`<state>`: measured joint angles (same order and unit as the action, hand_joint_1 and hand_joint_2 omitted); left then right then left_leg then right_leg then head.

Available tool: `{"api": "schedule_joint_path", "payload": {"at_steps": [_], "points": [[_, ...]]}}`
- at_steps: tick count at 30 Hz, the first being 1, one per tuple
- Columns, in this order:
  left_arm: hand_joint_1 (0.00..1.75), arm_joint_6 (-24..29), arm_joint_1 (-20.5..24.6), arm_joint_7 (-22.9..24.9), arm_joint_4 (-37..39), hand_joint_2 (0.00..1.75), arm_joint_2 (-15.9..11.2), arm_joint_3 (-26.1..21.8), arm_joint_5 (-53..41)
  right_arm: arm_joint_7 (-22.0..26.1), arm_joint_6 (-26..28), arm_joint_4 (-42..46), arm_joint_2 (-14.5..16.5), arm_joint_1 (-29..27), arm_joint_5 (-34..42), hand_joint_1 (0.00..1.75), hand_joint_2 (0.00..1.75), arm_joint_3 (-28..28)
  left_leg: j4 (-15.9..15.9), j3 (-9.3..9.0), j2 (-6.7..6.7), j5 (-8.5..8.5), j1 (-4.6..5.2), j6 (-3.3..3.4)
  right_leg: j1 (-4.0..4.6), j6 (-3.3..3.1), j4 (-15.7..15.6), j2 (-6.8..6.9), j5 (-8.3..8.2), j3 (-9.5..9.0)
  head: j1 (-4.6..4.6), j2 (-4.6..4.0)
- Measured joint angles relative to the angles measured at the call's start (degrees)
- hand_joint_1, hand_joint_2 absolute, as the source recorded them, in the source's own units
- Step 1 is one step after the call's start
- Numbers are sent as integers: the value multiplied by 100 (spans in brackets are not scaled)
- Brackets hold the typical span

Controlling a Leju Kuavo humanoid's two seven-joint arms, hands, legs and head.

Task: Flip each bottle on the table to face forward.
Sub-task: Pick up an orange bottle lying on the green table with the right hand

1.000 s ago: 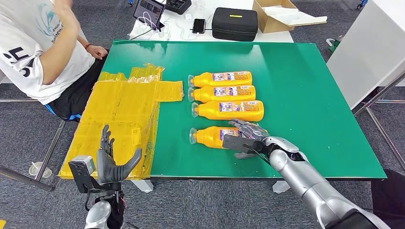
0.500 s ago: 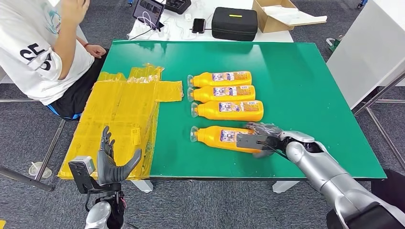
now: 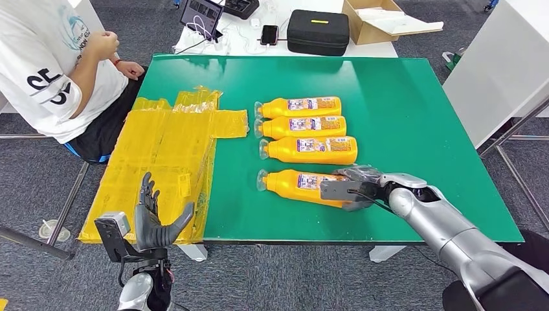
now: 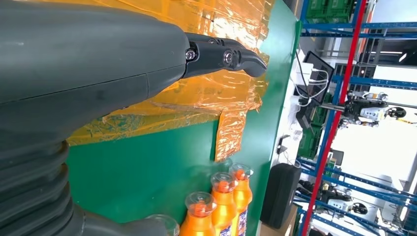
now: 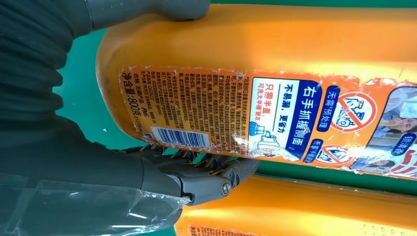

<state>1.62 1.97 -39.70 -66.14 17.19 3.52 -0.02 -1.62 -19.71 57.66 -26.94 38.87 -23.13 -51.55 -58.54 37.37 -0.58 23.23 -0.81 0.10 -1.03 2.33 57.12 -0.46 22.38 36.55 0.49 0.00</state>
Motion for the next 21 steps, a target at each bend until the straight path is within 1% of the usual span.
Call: {"api": "schedule_joint_path", "payload": {"at_steps": [8,14,17,19,21], "points": [[0,-32,11,-5,68,175,28,0,70,46,390,-64,64,-106,66,175,175,-104,0,-1,0,1,0,0,0,0,0,-1,0,1,0,1],[0,-44,14,-7,93,175,34,0,80,136,532,-81,78,-177,144,175,175,-81,0,-7,1,1,0,0,0,0,-1,-1,0,-2,0,1],[0,-56,10,-20,94,175,34,0,108,464,916,43,81,-499,368,175,175,161,0,-8,-2,1,-1,0,1,0,0,2,0,-6,-1,0],[0,-57,-2,-28,88,175,34,0,126,866,1283,299,122,-924,486,175,175,505,0,-1,-8,1,-2,0,2,0,0,8,1,-6,0,0],[0,-48,-40,-33,55,175,33,0,133,1391,1652,681,280,-1446,494,175,175,994,1,7,-15,2,-4,0,4,0,1,12,2,-2,0,0]]}}
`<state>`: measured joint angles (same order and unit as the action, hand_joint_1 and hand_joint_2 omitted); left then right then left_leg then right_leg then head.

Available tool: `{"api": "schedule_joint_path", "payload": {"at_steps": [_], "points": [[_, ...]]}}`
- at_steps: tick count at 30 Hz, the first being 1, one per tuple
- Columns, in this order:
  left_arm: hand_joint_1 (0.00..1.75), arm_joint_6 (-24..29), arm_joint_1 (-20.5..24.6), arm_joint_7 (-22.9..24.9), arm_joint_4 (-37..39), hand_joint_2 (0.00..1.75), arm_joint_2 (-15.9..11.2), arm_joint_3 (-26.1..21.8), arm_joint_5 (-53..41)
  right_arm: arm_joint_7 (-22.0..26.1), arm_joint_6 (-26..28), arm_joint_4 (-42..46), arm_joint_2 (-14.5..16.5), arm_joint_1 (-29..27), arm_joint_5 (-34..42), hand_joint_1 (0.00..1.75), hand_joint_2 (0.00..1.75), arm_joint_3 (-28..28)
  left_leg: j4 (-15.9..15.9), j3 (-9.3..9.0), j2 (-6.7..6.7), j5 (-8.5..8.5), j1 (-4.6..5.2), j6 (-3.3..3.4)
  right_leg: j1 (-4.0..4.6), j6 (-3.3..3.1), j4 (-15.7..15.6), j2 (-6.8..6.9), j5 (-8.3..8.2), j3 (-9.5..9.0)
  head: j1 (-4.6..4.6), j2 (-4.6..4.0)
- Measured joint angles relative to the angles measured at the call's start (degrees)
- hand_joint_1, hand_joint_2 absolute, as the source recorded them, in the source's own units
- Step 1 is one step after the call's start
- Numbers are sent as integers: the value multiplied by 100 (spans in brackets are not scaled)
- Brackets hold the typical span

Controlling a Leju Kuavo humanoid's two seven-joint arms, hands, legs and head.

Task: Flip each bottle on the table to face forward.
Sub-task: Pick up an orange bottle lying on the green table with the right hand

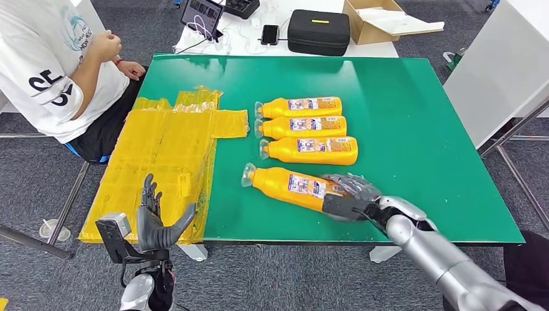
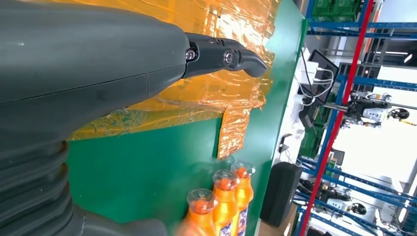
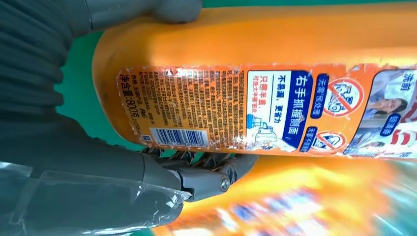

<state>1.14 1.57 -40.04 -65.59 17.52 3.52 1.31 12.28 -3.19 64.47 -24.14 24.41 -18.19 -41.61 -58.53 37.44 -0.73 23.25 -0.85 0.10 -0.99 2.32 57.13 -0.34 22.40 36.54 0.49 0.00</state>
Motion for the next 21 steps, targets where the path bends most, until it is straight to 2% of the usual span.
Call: {"api": "schedule_joint_path", "payload": {"at_steps": [4,7,12,18,21], "points": [[0,21,-105,-8,-165,175,-2,2,43,1058,713,928,700,-846,-86,175,175,1095,2,8,6,3,-5,-4,4,-3,1,-2,3,18,2,0],[0,37,-138,-9,-284,175,-2,15,66,1476,1207,1525,1224,-1166,-155,175,175,1636,2,9,7,2,-9,-7,6,-2,1,-1,9,22,3,0],[0,70,-149,-9,-426,175,-5,47,113,1771,1843,2162,1862,-1553,-231,175,175,2298,2,10,2,0,-4,-4,0,3,1,-1,10,16,0,0],[0,4,-148,21,-493,175,-15,71,208,1951,2076,2382,2246,-1784,-206,175,175,2709,1,9,3,-1,2,-2,-4,6,0,-1,8,17,0,1],[0,-398,-149,139,-577,175,-37,160,474,2075,2156,2374,2427,-1879,-112,175,175,2875,2,9,4,0,1,-2,-3,6,0,-1,9,18,1,0]]}}
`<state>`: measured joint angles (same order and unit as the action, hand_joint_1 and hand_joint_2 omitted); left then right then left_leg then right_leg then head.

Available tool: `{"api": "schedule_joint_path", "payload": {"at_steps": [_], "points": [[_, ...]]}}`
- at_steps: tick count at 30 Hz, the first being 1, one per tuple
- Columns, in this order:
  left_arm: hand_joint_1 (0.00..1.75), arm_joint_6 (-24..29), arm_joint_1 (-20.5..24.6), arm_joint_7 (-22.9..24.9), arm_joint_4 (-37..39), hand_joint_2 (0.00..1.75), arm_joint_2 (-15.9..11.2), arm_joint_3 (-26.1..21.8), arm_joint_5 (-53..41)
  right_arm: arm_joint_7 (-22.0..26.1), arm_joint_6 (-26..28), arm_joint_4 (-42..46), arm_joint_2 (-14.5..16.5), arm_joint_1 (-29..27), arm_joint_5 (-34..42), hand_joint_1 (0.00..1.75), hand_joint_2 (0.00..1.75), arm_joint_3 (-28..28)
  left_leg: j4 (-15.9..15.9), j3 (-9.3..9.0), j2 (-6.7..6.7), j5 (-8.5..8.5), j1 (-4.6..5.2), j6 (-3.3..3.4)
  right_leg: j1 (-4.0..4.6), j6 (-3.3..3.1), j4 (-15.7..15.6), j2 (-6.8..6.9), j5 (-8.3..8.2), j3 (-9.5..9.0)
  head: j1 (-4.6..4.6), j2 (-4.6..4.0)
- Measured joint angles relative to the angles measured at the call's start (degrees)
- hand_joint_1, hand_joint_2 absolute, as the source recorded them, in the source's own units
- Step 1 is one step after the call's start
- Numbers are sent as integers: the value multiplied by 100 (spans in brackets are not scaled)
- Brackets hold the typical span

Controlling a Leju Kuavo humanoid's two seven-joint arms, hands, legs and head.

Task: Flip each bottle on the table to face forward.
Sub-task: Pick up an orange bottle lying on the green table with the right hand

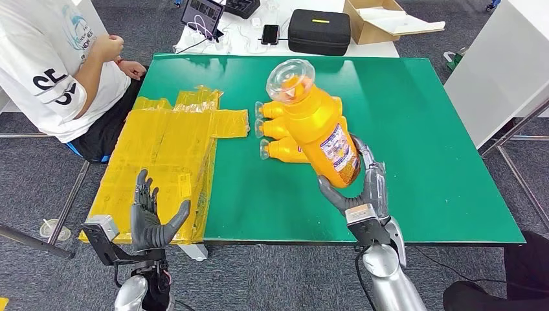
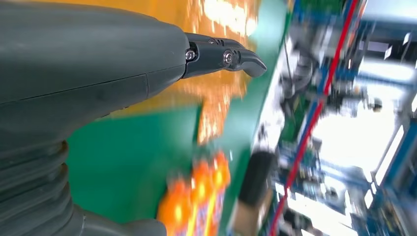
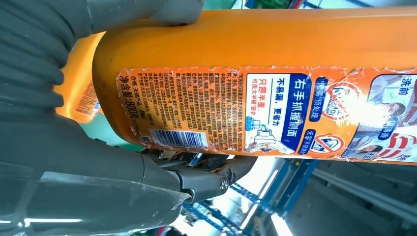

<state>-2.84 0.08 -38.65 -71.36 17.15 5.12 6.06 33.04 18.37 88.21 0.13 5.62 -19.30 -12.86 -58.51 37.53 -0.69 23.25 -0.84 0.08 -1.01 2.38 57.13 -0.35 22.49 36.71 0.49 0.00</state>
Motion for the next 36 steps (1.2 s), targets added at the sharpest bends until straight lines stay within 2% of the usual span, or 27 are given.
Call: {"api": "schedule_joint_path", "payload": {"at_steps": [6,12,20,27,36], "points": [[0,-1532,-3,397,-388,175,-115,433,798,430,-559,-712,335,-58,371,175,175,200,1,0,6,1,-3,-1,2,-1,0,-1,1,0,-1,1],[0,-2235,56,633,-494,175,-231,793,1203,662,-893,-1870,775,-3,349,175,175,179,1,0,6,0,-3,-1,3,-1,0,-1,1,0,-1,1],[0,-2354,88,663,-465,175,-323,991,1244,676,-984,-2653,1104,101,291,175,175,24,1,1,5,1,-2,-1,1,0,0,-1,3,1,-2,0],[0,-2329,105,735,-407,175,-360,1029,1212,662,-812,-2868,1177,159,-43,175,175,-97,1,0,6,1,-2,-1,1,0,0,-1,3,1,-2,0],[0,-1913,272,939,45,175,-360,985,1232,572,-557,-3037,1211,282,-237,175,175,-311,1,0,6,-1,-2,-1,1,0,0,-1,2,1,-2,0]]}}
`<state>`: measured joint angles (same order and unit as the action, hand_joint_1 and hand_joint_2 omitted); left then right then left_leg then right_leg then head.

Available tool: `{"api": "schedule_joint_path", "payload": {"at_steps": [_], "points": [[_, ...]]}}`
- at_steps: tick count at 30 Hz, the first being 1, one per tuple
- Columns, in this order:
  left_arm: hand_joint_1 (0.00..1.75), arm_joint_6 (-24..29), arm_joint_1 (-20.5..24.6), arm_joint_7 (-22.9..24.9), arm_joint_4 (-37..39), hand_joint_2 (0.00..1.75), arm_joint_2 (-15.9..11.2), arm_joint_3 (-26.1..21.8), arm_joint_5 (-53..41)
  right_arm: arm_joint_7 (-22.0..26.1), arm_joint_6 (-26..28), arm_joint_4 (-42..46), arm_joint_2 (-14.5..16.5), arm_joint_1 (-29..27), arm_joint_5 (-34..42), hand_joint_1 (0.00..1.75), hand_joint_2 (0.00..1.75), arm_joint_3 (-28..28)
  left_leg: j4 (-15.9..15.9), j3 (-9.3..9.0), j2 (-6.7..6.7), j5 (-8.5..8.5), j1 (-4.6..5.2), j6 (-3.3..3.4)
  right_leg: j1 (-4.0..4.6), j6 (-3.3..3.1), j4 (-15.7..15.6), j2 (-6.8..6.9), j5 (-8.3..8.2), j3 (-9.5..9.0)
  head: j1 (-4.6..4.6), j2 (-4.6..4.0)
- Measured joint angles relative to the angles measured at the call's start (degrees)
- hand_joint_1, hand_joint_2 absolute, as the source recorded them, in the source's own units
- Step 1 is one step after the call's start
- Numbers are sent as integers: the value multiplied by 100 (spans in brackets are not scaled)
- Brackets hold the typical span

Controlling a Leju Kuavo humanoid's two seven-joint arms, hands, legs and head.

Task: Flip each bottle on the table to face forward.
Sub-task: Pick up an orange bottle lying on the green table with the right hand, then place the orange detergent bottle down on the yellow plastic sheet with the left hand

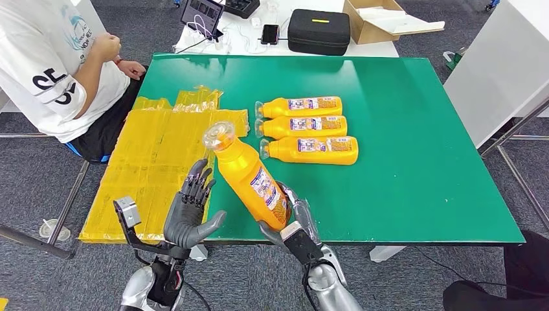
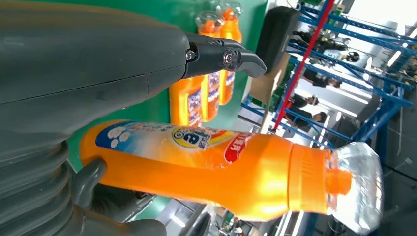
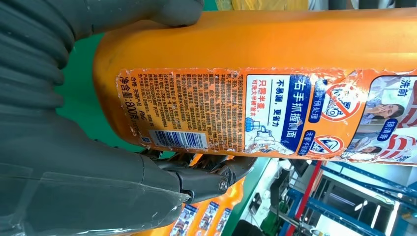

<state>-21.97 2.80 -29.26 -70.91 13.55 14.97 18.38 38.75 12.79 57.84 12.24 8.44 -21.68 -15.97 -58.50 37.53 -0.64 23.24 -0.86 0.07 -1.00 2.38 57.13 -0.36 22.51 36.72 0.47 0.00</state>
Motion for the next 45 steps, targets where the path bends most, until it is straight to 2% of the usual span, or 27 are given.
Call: {"api": "schedule_joint_path", "payload": {"at_steps": [15,25,30,45], "points": [[0,14,67,61,268,175,0,-65,46,-9,53,-88,15,22,-28,175,175,-23,0,0,0,0,0,0,0,0,0,0,0,0,-1,1],[0,-461,175,500,507,175,26,-139,1107,-133,642,-415,15,103,-610,175,175,-241,0,0,0,1,0,0,0,0,0,0,0,0,-1,1],[0,-817,194,666,549,175,61,-160,1694,-187,429,-736,14,218,-671,175,175,-334,0,0,0,0,0,0,0,0,0,0,0,0,0,0],[0,-862,240,786,609,175,66,-148,1943,-203,154,-1628,215,446,-839,175,175,-642,0,0,2,0,0,0,0,0,0,-1,0,3,0,0]]}}
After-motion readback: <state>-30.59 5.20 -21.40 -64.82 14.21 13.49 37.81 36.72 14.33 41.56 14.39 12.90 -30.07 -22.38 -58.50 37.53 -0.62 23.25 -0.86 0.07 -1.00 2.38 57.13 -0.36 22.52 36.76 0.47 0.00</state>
